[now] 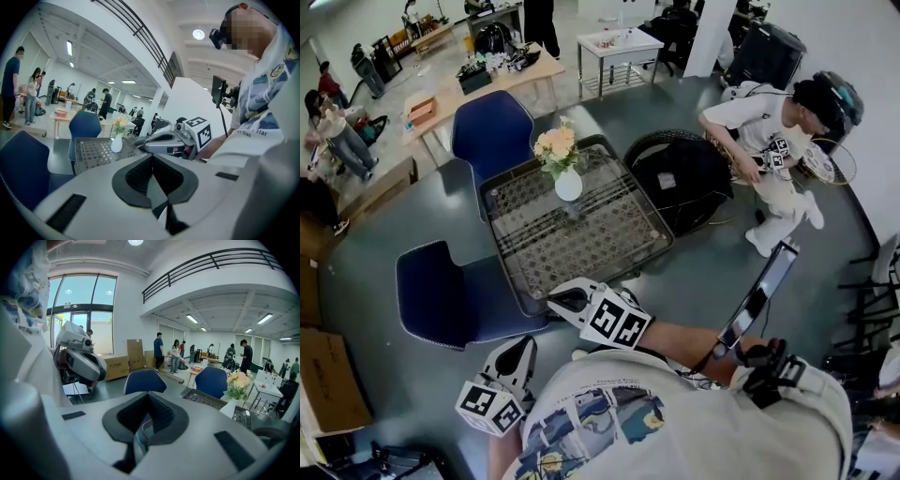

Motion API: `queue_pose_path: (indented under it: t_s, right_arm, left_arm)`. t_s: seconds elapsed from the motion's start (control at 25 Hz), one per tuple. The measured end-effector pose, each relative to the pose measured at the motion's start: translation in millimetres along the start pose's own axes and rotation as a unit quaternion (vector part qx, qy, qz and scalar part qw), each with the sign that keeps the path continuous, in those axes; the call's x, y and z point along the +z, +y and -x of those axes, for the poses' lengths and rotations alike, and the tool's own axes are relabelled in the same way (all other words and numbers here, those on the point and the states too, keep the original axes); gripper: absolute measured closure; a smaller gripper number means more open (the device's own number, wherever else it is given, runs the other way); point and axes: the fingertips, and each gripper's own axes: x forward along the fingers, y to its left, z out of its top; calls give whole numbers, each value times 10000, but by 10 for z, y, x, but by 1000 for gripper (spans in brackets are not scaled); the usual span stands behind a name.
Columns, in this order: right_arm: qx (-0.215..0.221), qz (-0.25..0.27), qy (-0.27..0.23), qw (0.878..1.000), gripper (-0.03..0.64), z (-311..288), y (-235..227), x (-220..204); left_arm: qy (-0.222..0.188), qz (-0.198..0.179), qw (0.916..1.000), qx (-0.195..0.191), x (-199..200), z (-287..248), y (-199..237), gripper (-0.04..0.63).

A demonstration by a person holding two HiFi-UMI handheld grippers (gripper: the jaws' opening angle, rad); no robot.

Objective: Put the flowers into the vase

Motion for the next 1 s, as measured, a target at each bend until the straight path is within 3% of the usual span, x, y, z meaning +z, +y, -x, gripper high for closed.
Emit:
queue_pose_path:
  t_s: [1.0]
  right_arm:
    - [137,34,41,9999,606,-18,-299,-75]
  left_arm:
    - [132,75,9998,86,26,-300,73,586]
